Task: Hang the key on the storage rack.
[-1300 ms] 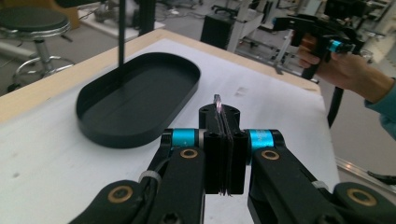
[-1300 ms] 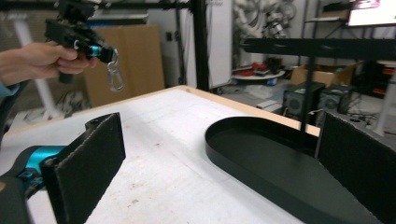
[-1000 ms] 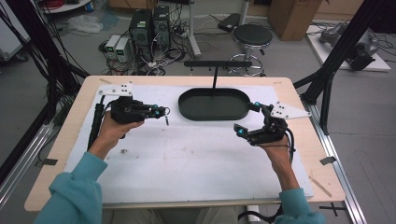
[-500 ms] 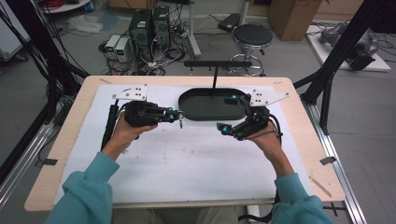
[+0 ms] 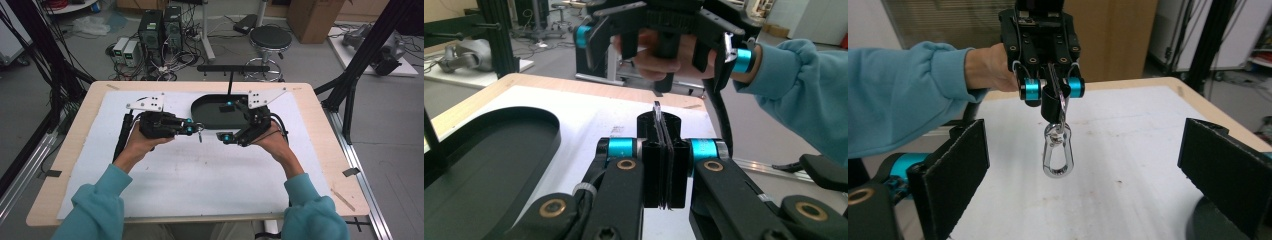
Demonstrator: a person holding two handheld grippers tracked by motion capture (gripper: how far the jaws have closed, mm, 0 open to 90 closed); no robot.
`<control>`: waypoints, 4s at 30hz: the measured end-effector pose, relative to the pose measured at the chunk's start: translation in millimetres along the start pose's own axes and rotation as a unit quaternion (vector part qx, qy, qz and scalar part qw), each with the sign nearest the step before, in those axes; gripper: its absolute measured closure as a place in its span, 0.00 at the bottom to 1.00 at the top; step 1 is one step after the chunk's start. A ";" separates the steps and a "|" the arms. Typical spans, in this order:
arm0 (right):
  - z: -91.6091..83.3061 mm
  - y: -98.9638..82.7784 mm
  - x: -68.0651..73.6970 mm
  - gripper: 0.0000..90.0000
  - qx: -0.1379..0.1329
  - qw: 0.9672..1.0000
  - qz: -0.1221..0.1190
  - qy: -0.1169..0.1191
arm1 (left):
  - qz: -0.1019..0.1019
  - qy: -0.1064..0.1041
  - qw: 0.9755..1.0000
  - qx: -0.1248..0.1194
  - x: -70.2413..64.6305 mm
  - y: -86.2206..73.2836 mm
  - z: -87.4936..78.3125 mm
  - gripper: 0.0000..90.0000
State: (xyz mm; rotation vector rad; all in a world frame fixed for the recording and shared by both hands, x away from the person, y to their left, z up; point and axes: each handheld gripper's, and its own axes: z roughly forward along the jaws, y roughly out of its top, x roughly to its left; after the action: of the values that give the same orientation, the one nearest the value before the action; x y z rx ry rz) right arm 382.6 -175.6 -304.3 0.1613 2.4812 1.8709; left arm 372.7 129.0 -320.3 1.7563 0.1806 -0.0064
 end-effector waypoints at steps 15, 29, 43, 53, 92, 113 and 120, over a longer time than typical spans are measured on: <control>13.8 4.9 -0.1 0.44 -0.003 0.999 -0.005 0.051 | 0.006 -0.008 1.000 -0.009 -1.6 1.5 0.3 0.98; 20.5 3.7 -1.3 0.65 0.002 0.998 0.002 0.069 | 0.014 -0.010 1.000 -0.010 -3.7 2.5 0.5 0.98; 23.8 3.9 0.1 0.81 0.009 0.997 -0.002 0.076 | 0.015 -0.011 1.000 -0.012 -3.9 2.7 -0.7 0.98; 23.2 5.6 1.5 0.97 0.014 0.998 -0.011 0.068 | 0.026 -0.019 0.999 -0.009 -6.0 2.9 1.3 0.98; 2.5 5.0 -6.7 0.99 0.025 1.000 0.009 0.009 | 0.019 0.183 0.983 -0.016 -19.0 -44.2 -44.4 0.02; -48.4 22.6 -45.1 0.99 0.069 0.992 0.033 -0.104 | -0.013 0.318 0.945 -0.077 -51.9 -142.4 -114.2 0.02; -57.7 32.6 -62.1 0.99 0.081 0.988 0.039 -0.127 | -0.015 0.339 0.936 -0.090 -59.7 -157.5 -119.5 0.02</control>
State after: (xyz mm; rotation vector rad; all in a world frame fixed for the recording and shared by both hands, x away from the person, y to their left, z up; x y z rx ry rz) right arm 441.5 -228.2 -259.4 0.4758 2.4761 1.5580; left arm 282.6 267.2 -444.6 1.5127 0.6875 0.5832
